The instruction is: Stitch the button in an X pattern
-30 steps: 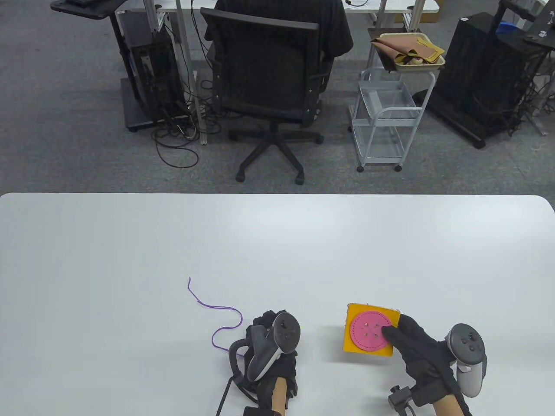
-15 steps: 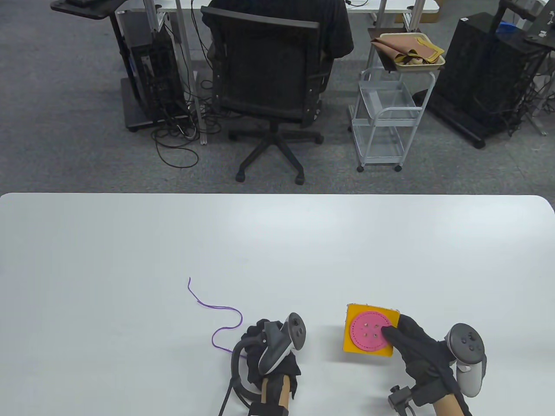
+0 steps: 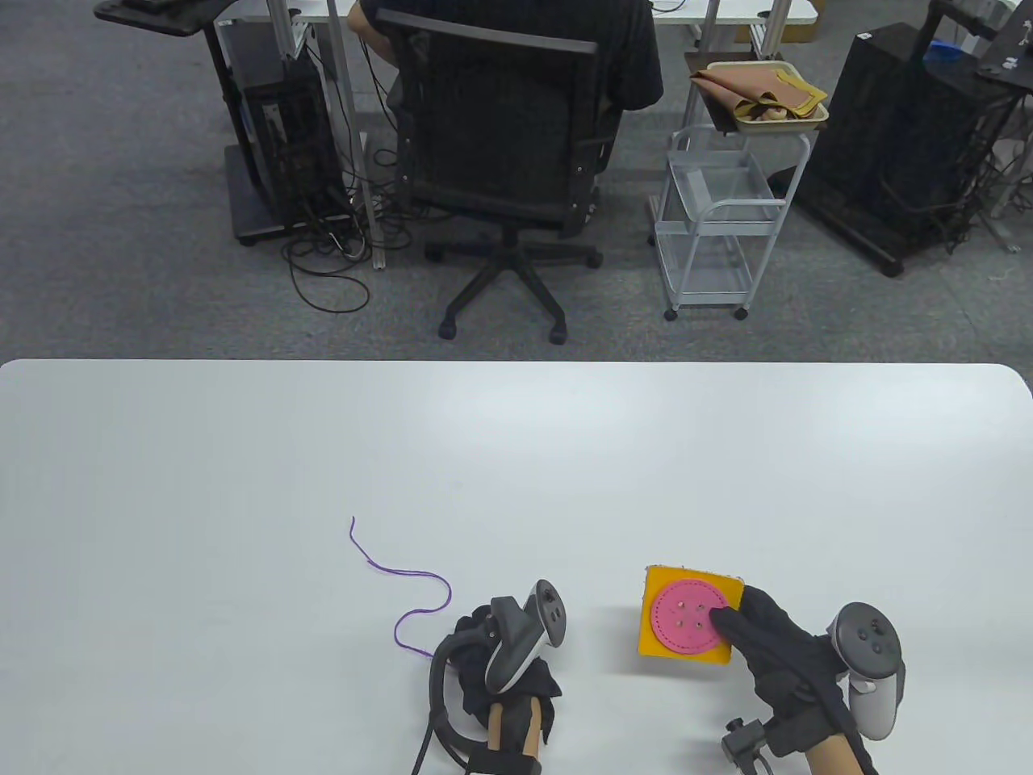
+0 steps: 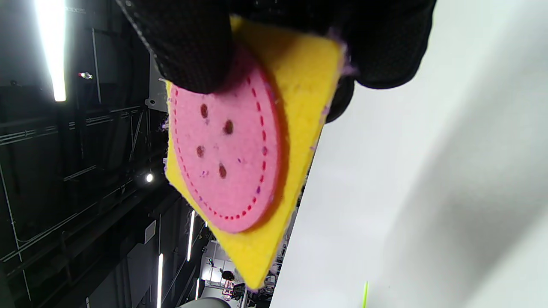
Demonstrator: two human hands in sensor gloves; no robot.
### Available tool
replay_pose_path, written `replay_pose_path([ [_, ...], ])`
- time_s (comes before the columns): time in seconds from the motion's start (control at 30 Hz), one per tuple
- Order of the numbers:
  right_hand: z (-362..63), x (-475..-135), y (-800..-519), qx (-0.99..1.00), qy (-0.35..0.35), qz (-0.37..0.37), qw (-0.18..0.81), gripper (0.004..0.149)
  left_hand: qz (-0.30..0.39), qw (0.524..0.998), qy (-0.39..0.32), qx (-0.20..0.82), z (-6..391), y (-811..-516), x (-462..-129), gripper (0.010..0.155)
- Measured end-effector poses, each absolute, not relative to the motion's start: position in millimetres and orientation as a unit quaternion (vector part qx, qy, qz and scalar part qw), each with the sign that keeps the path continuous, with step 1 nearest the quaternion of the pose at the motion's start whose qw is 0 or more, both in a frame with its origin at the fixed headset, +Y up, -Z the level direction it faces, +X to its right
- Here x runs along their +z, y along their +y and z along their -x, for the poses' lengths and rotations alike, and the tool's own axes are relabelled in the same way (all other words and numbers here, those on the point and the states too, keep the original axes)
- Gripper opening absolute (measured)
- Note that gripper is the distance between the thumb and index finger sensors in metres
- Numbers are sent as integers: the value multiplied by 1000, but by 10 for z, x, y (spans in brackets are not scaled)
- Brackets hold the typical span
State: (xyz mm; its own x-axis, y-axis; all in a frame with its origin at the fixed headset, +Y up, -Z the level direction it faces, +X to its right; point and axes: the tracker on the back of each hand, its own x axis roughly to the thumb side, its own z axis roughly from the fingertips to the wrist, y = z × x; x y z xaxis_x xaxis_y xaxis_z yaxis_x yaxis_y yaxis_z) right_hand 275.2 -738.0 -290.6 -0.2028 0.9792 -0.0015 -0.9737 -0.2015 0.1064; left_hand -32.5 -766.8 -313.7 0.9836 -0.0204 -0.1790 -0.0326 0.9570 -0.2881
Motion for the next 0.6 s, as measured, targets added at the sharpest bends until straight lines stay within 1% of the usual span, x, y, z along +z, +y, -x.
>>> replay_pose_path([
  [0.07, -2750, -2906, -7382, 774, 42, -33, 630, 39, 145, 985, 89, -2, 327, -7661, -3138, 38],
  [0.33, -2749, -2908, -7388, 774, 44, -29, 631, 39, 144, 986, 78, -4, 335, -7658, -3135, 38],
  [0.6, -2755, -2906, -7385, 771, 44, -25, 634, 39, 158, 983, 80, 40, 380, -7634, -3087, 38],
])
